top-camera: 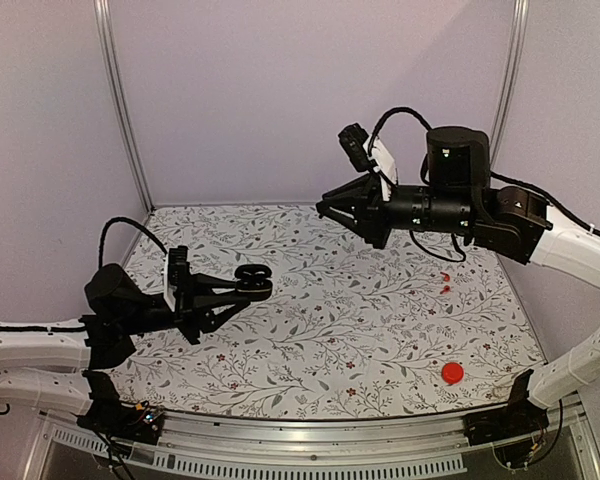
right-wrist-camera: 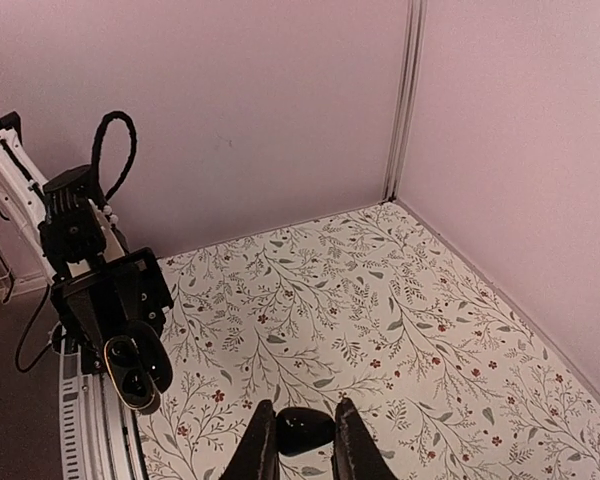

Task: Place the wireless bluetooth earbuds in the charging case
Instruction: Place the right earbud in the right side groove of the charging case.

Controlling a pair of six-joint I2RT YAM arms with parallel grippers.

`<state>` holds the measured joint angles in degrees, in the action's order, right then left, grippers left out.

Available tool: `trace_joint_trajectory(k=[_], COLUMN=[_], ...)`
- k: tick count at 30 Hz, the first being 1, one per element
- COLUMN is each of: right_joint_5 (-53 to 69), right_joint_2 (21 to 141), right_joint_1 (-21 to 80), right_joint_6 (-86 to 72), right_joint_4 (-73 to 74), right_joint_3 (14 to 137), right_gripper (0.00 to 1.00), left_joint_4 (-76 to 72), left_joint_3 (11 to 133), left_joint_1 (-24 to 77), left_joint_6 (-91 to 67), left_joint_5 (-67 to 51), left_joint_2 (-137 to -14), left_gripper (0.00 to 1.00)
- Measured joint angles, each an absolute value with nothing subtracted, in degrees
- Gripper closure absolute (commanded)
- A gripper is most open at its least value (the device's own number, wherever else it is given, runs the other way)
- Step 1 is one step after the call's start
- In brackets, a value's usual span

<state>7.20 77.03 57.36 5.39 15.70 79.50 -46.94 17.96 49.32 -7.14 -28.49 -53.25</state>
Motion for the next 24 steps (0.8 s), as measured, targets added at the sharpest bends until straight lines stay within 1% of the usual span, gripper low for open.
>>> trace_joint_trajectory(k=[13,18,24], right_joint_5=[26.37,31.44,33.58], right_joint_2=[74.65,75.44,76.71], right_joint_1=[58.52,61.76,65.06], right_joint_6=[8.67,11.51,15.94], right_joint_4=[2.13,0.62,2.31], right_joint_3=[73.87,73.17,73.32], right_gripper=[0.88,0.89,0.9], left_joint_4=[-49.87,-51.64,-52.01], left_joint_3=[18.7,18.81,18.81], left_joint_1=[49.32,49.32,49.32], left_joint_6=[-7.57,-8.19,-8.27], left_joint_5=[-34.02,-36.93,-38.52], left_joint_2=[-55.61,-56.75,-56.9], left_gripper=[0.85,0.86,0.87])
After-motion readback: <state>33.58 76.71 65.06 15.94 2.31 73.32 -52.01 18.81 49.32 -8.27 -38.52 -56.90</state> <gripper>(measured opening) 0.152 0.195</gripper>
